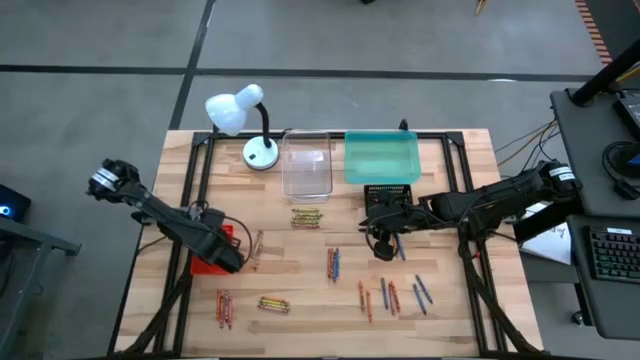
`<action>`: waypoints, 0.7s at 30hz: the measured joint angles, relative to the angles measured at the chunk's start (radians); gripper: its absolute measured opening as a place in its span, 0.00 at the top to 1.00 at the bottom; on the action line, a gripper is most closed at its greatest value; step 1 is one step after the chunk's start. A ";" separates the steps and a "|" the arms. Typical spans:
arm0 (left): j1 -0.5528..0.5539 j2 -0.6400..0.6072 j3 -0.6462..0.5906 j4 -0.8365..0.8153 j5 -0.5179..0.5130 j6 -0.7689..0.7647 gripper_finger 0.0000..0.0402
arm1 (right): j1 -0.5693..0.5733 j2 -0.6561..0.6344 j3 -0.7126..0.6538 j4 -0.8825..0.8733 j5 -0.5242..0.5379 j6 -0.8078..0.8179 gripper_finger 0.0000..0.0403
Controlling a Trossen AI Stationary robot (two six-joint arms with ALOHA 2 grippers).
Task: Sort crayons
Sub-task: Put the green crayon into the orange bin, then put the blue crayon into the blue bin
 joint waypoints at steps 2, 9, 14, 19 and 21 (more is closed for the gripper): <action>0.000 0.019 -0.004 -0.001 0.017 -0.008 1.00 | 0.000 0.000 0.000 0.000 0.000 0.007 0.84; 0.000 0.097 -0.006 0.001 0.054 -0.020 0.93 | 0.000 0.000 0.000 0.000 0.000 0.007 0.84; 0.000 0.127 -0.006 0.003 0.058 -0.014 0.86 | 0.000 0.000 0.000 0.000 0.000 0.008 0.84; 0.000 0.125 0.008 0.018 0.059 0.014 0.81 | 0.000 0.000 0.000 0.000 0.000 0.008 0.84; -0.001 0.120 0.029 0.017 0.053 0.022 0.81 | 0.000 0.000 0.000 0.000 0.000 0.008 0.84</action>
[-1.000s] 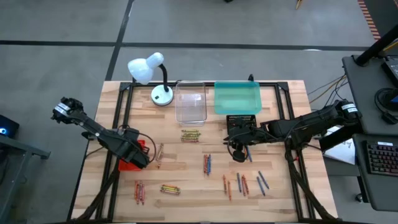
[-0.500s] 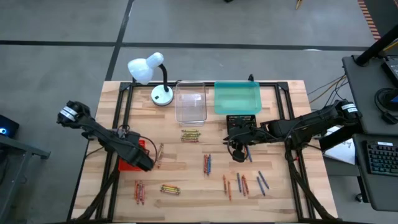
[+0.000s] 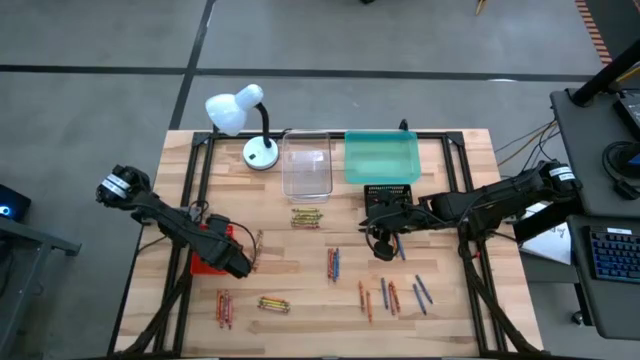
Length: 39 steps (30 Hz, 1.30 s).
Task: Sort crayons
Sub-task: Put the blue crayon into the blue bin
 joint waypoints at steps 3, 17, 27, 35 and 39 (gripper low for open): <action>-0.001 -0.001 0.051 -0.003 -0.041 0.032 0.81 | 0.000 0.000 0.000 0.000 0.000 0.000 0.84; -0.003 0.009 0.377 0.147 -0.512 0.458 0.81 | 0.000 0.000 0.000 0.001 -0.011 0.194 0.84; -0.004 0.009 0.350 0.465 -0.553 0.778 0.81 | 0.023 0.000 0.000 -0.002 -0.166 0.262 0.84; -0.004 0.009 0.303 0.520 -0.619 0.773 0.81 | 0.058 0.000 0.006 -0.031 -0.175 0.374 0.84; -0.004 0.009 0.290 0.528 -0.669 0.773 0.81 | 0.062 0.000 0.029 -0.159 -0.245 0.536 0.84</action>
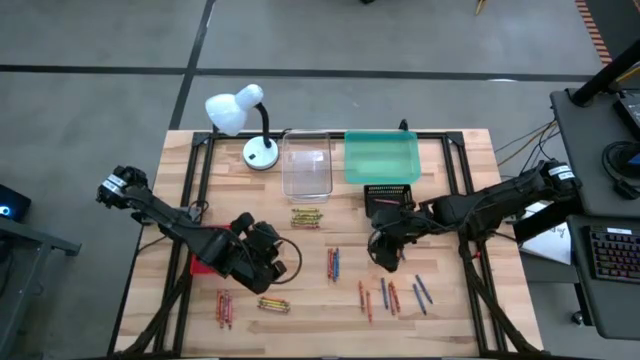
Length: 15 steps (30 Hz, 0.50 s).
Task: Sort crayons
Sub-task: Put the blue crayon into the blue bin
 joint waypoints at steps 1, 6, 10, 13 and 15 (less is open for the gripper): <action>0.000 0.000 -0.001 0.000 -0.017 0.000 0.81 | 0.007 0.000 0.001 -0.037 -0.019 0.039 0.84; 0.000 0.000 -0.001 0.001 -0.127 0.020 0.81 | 0.071 0.000 0.003 -0.195 -0.065 0.233 0.84; 0.004 0.000 -0.001 0.004 -0.182 0.084 0.81 | 0.143 0.000 0.003 -0.280 -0.120 0.401 0.84; 0.013 0.000 -0.001 0.008 -0.204 0.131 0.81 | 0.200 0.000 0.003 -0.316 -0.133 0.504 0.84; 0.023 0.000 -0.001 0.008 -0.209 0.151 0.81 | 0.238 0.000 0.003 -0.342 -0.133 0.566 0.84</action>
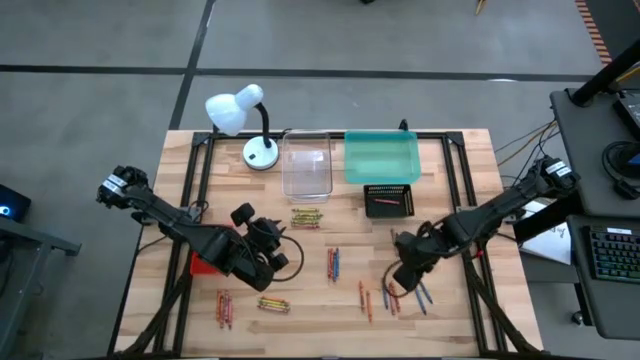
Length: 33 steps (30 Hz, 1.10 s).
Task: Sort crayons
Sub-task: Put the blue crayon into the blue bin
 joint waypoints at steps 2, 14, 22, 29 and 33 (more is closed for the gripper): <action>0.009 0.000 0.000 0.000 -0.001 0.018 0.81 | 0.037 0.000 0.000 -0.042 -0.012 0.055 0.84; 0.052 0.000 0.000 0.024 -0.001 0.130 0.81 | 0.207 0.036 -0.004 -0.184 -0.018 0.347 0.84; 0.066 0.000 0.000 0.024 -0.016 0.166 0.81 | 0.210 0.144 -0.005 -0.173 -0.020 0.306 0.80; 0.075 0.000 0.000 0.024 -0.018 0.171 0.81 | 0.210 0.196 -0.005 -0.143 -0.041 0.273 0.67; 0.078 0.000 0.000 0.023 -0.019 0.177 0.81 | 0.210 0.219 -0.005 -0.139 -0.041 0.264 0.62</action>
